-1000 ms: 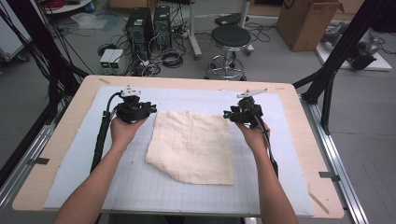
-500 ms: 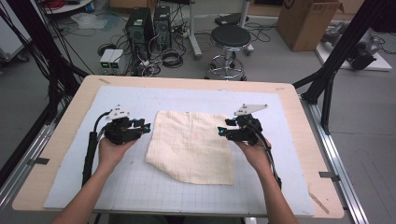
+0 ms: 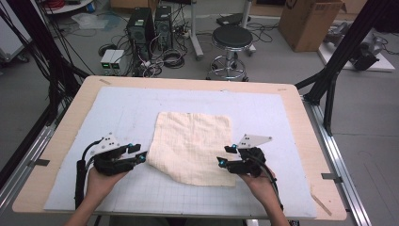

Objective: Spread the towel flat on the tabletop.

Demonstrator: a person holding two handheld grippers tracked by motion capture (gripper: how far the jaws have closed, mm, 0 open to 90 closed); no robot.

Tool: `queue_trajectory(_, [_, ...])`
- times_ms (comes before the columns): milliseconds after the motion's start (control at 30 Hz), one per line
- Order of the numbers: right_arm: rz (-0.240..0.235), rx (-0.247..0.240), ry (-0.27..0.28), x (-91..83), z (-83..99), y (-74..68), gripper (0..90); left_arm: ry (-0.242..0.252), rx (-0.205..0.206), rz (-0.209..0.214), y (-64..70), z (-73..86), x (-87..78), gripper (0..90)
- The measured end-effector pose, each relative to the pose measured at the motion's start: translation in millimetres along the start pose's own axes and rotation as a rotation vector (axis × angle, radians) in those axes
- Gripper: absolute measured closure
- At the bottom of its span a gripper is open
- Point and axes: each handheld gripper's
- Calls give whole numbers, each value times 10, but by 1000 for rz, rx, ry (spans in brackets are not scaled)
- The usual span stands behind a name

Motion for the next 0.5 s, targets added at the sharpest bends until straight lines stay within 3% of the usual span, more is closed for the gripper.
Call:
queue_trajectory(233, [-21, -13, -17, -12, 185, -136, 454, -38, 34, 26, 157, 154, -6, 529])
queue_trajectory(500, [-35, -26, -40, 40, 275, -204, 454, -126, 60, 27, 205, 199, 168, 528])
Point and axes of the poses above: each handheld gripper's, and its own axes: x roughly forward along the jaws, z roughly out of its underside, y roughly to its right, and after that the axes turned 5 degrees about x, right-handed
